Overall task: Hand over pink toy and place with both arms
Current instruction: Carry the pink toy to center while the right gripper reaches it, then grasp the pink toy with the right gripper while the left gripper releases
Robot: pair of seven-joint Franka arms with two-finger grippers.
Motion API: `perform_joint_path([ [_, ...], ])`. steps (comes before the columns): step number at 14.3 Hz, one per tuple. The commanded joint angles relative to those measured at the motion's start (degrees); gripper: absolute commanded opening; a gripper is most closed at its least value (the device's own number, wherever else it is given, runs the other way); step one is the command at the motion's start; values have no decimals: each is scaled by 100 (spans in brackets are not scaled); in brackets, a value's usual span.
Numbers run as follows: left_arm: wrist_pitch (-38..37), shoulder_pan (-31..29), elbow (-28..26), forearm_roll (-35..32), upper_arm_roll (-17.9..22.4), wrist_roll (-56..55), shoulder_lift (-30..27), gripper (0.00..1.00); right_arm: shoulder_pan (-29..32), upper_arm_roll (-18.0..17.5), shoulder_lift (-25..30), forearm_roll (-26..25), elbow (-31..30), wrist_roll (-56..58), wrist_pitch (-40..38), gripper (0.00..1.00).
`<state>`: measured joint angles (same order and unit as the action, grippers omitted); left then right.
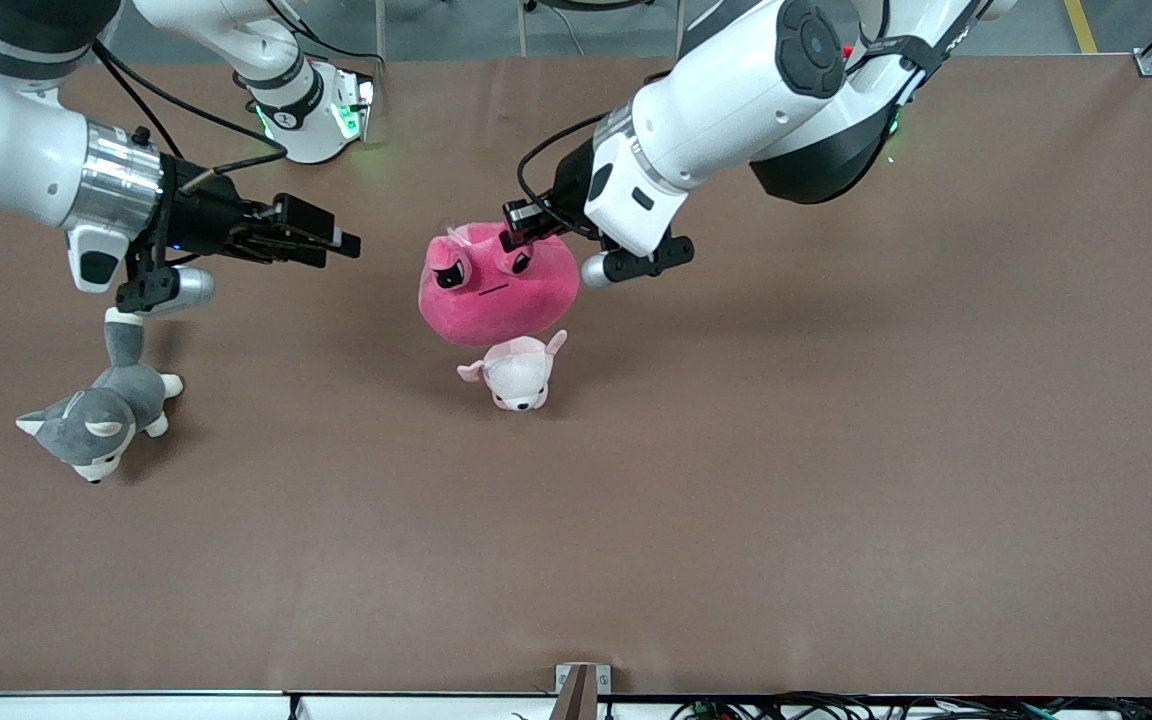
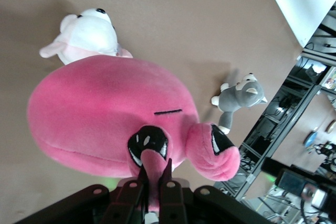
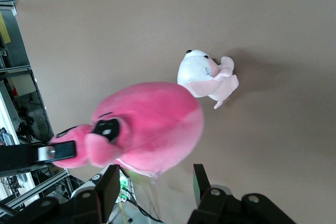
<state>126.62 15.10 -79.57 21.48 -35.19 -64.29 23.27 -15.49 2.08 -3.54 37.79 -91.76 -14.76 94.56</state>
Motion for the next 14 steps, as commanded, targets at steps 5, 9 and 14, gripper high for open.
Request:
perform_joint_path([
  [5, 390, 353, 337, 75, 12, -207, 362, 0, -411, 55, -208, 71, 140, -176, 89, 64],
  [9, 390, 379, 364, 75, 3, -171, 362, 0, -428, 64, -252, 9, 140, -141, 194, 64],
  [14, 390, 388, 363, 75, -14, -189, 336, 0, -622, 55, -331, -96, 132, -167, 414, 64],
])
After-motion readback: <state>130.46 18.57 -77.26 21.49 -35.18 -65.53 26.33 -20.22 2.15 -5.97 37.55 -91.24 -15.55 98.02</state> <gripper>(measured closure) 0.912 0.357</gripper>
